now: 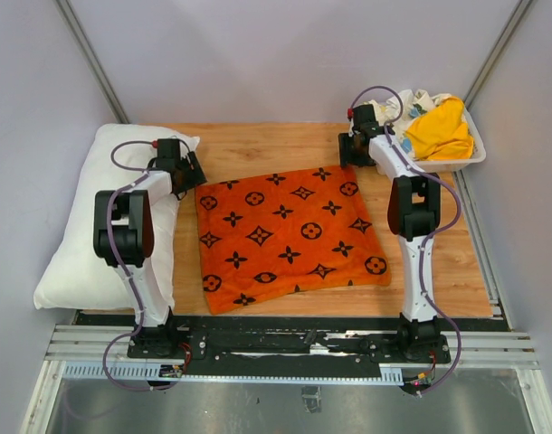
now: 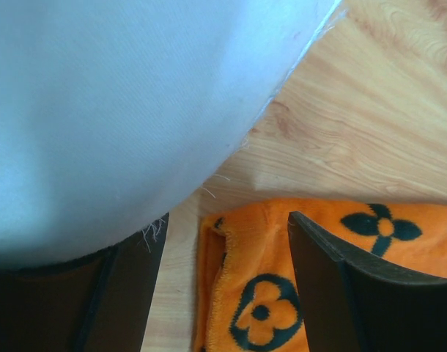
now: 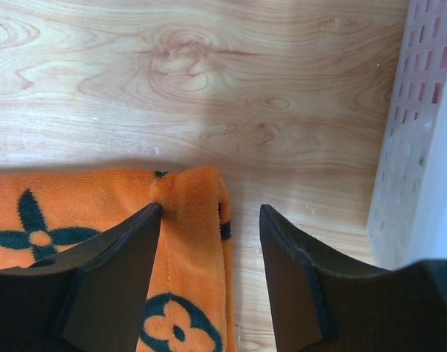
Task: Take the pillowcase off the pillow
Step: Fold the pillowcase at the center of the board.
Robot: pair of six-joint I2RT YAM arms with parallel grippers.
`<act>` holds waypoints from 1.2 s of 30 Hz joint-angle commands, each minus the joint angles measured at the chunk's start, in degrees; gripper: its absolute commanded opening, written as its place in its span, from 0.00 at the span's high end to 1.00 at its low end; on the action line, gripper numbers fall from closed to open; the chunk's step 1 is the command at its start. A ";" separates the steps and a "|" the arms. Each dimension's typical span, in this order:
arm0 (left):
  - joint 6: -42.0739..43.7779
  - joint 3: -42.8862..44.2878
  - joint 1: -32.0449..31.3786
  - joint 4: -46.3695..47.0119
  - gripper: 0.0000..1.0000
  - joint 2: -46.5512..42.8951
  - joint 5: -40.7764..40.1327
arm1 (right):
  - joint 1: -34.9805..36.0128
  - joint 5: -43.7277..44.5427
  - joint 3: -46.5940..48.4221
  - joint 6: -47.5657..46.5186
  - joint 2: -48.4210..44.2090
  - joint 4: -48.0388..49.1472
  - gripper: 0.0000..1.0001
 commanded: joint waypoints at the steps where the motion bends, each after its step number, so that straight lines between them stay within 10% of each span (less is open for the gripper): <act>1: 1.05 -1.33 0.84 -0.95 0.32 1.97 -2.56 | -2.07 2.64 0.74 -0.37 2.82 -1.23 0.44; 16: 2.31 0.80 -2.32 -1.02 0.54 4.65 -5.54 | -1.21 -8.30 1.96 -0.44 4.26 0.86 0.54; 23: 1.71 3.26 -2.46 -0.61 0.66 4.82 -3.17 | -1.10 -7.87 1.77 -0.95 3.21 0.34 0.74; 28: 2.74 10.47 -2.38 -2.01 0.99 6.41 -1.55 | -1.71 -8.54 1.23 -0.03 -0.38 1.42 0.98; 36: 4.03 24.11 -2.08 -5.50 1.00 11.15 1.56 | -4.34 -12.23 -1.47 2.27 -9.84 5.80 0.99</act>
